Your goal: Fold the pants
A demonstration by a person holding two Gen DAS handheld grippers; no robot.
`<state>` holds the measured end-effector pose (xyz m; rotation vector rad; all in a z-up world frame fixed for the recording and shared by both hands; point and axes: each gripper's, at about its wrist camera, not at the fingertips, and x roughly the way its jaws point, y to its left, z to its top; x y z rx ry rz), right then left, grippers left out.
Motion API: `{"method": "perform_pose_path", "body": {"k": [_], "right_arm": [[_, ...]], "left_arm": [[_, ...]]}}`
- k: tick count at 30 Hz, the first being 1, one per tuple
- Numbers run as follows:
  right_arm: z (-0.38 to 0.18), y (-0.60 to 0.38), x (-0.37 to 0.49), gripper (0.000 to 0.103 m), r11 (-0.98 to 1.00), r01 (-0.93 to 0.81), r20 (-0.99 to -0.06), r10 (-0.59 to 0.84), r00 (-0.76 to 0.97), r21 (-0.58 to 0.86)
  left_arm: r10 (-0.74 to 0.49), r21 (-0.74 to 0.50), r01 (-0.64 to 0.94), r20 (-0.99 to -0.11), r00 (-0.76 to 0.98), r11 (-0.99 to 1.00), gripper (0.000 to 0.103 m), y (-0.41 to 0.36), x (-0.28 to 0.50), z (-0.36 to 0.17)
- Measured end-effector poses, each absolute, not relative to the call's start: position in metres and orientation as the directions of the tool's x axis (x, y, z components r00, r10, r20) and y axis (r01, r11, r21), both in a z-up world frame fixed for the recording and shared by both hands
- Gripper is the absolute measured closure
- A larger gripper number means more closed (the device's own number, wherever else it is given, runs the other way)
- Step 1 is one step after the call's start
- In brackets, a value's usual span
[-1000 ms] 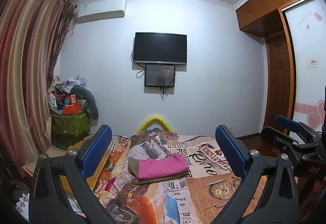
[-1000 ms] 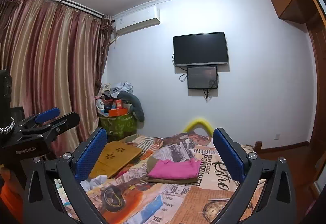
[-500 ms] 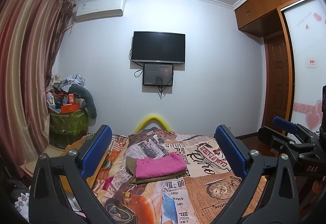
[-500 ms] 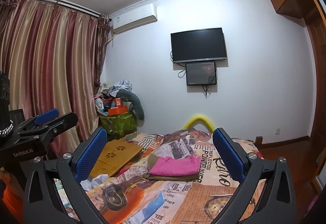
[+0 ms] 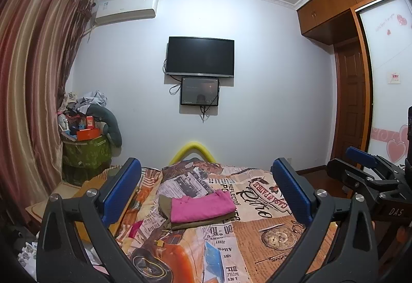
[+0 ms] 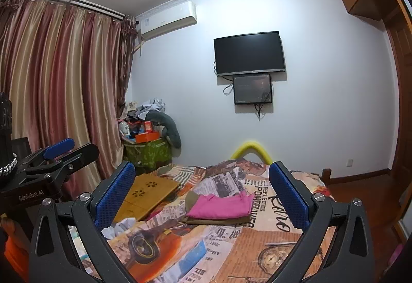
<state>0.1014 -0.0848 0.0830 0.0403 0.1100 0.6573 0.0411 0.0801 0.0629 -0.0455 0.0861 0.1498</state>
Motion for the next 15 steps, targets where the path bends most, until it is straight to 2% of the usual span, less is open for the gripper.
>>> {"method": "perform_pose_path", "body": {"k": [15], "right_arm": [[0.0830, -0.0895, 0.1062, 0.000, 0.797, -0.597, -0.109, 0.604, 0.789, 0.092]], "left_arm": [[0.140, -0.018, -0.142, -0.103, 0.985, 0.990, 0.000, 0.0720, 0.0461, 0.0605]]}}
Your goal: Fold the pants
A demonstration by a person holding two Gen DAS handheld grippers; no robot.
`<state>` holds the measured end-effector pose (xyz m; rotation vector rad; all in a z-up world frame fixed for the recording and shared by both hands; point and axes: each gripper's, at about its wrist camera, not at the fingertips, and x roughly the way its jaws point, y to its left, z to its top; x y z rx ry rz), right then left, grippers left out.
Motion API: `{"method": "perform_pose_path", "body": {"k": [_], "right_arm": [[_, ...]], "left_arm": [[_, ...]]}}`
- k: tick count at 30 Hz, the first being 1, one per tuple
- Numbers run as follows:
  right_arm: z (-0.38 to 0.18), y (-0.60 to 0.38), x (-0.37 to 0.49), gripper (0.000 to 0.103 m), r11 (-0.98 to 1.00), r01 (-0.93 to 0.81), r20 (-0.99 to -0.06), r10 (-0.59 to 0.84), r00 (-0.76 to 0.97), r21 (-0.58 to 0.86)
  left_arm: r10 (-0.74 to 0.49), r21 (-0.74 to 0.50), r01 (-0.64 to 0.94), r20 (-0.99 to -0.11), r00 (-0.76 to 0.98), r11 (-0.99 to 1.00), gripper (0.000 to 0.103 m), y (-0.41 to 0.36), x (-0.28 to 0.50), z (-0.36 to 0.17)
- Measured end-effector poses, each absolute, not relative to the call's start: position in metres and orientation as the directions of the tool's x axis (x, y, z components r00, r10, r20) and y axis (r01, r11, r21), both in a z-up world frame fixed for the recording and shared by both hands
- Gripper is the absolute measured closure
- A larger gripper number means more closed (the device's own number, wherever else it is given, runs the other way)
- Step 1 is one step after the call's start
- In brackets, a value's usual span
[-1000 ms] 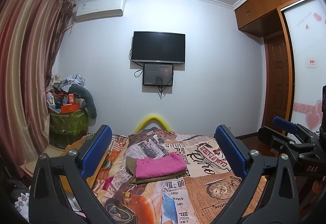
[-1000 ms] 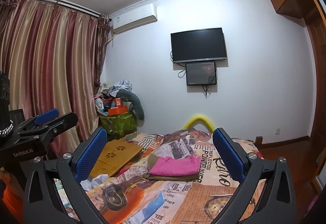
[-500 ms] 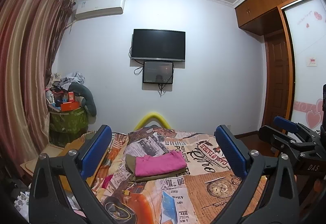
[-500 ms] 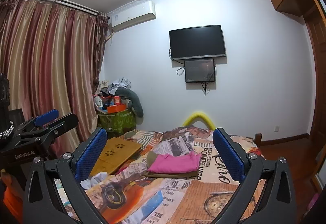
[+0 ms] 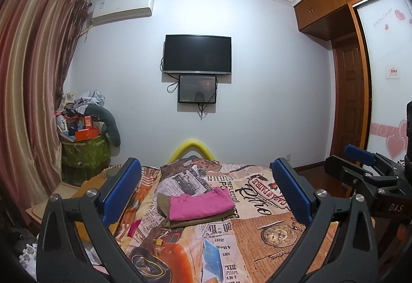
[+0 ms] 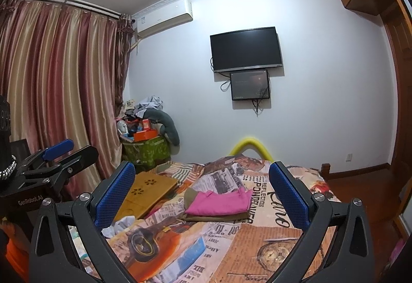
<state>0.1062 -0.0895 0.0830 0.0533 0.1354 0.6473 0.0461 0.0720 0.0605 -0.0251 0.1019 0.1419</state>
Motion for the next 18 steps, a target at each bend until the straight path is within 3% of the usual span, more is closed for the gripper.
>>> {"method": "perform_pose_path", "body": {"k": [18], "right_arm": [[0.0807, -0.0926, 0.1069, 0.000, 0.807, -0.584, -0.121, 0.591, 0.798, 0.091]], "left_arm": [[0.127, -0.009, -0.129, -0.107, 0.986, 0.992, 0.000, 0.0677, 0.0472, 0.0611]]}}
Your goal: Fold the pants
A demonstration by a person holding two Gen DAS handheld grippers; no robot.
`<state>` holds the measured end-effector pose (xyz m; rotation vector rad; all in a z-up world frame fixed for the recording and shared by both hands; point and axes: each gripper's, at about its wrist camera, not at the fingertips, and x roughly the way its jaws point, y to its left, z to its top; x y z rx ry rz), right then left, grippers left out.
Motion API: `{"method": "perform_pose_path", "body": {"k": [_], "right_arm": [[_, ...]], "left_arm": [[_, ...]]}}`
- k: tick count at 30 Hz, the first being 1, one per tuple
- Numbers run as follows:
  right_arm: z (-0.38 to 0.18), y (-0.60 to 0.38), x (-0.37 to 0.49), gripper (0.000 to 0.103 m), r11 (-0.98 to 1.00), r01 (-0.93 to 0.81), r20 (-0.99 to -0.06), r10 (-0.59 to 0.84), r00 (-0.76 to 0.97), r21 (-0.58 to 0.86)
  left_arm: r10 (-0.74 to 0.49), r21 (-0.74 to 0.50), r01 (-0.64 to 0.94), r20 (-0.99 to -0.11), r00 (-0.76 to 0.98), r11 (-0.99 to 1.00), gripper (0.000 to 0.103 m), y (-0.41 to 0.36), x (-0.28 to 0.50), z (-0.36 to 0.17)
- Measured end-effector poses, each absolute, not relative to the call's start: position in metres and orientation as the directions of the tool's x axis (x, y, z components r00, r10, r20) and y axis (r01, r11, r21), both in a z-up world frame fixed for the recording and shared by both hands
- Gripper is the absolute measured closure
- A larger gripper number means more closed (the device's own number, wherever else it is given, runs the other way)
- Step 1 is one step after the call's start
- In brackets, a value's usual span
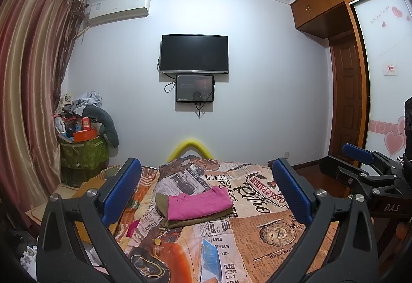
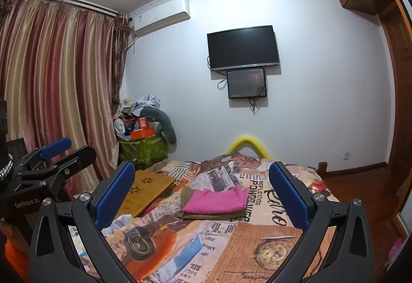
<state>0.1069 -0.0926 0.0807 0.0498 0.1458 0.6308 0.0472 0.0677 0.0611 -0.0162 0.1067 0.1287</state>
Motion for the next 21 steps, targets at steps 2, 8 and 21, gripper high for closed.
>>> {"method": "perform_pose_path", "body": {"k": [2, 8, 21], "right_arm": [[0.0812, -0.0929, 0.1070, 0.000, 0.808, -0.582, -0.121, 0.589, 0.799, 0.090], [0.0806, -0.0939, 0.1069, 0.000, 0.808, -0.582, -0.120, 0.589, 0.800, 0.088], [0.0779, -0.0946, 0.1074, 0.000, 0.810, -0.580, -0.126, 0.586, 0.800, 0.088]], "left_arm": [[0.126, -0.009, -0.128, -0.108, 0.986, 0.992, 0.000, 0.0679, 0.0469, 0.0606], [0.121, -0.014, -0.123, -0.109, 0.987, 0.992, 0.000, 0.0679, 0.0473, 0.0616], [0.089, -0.032, -0.094, -0.141, 0.986, 0.995, 0.000, 0.0741, 0.0505, 0.0589]]}}
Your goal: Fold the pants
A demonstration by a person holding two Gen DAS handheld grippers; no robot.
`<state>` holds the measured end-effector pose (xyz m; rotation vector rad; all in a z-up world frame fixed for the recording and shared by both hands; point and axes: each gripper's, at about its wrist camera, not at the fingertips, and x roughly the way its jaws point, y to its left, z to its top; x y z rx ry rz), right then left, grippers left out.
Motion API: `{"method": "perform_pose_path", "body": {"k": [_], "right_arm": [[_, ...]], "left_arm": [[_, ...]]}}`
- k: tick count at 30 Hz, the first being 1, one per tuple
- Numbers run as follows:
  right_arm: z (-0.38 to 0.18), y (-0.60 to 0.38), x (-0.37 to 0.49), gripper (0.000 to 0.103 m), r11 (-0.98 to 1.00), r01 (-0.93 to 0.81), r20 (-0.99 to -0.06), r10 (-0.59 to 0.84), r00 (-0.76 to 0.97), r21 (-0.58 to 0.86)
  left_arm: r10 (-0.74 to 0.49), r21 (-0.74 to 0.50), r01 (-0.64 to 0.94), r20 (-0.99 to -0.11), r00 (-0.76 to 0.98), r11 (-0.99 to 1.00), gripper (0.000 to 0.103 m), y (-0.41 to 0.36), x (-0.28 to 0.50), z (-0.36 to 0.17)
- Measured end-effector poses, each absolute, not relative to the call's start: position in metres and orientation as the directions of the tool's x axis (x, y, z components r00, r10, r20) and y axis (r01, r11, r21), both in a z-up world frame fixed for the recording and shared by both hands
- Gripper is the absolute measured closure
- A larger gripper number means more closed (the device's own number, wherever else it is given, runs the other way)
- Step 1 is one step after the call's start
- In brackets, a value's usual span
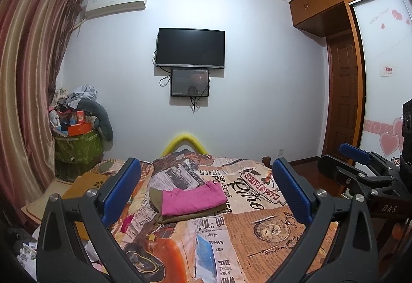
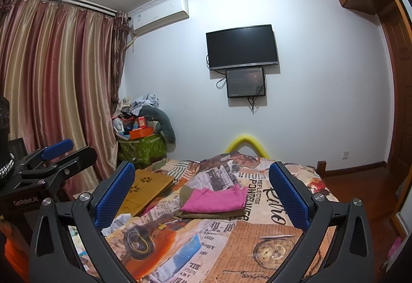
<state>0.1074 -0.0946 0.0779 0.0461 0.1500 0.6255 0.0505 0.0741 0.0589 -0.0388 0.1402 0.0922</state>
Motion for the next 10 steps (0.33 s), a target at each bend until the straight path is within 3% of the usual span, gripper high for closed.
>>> {"method": "perform_pose_path", "body": {"k": [10], "right_arm": [[0.0760, -0.0930, 0.1076, 0.000, 0.808, -0.583, -0.135, 0.589, 0.797, 0.088]], "left_arm": [[0.077, -0.031, -0.083, -0.149, 0.986, 0.996, 0.000, 0.0736, 0.0514, 0.0573]]}}
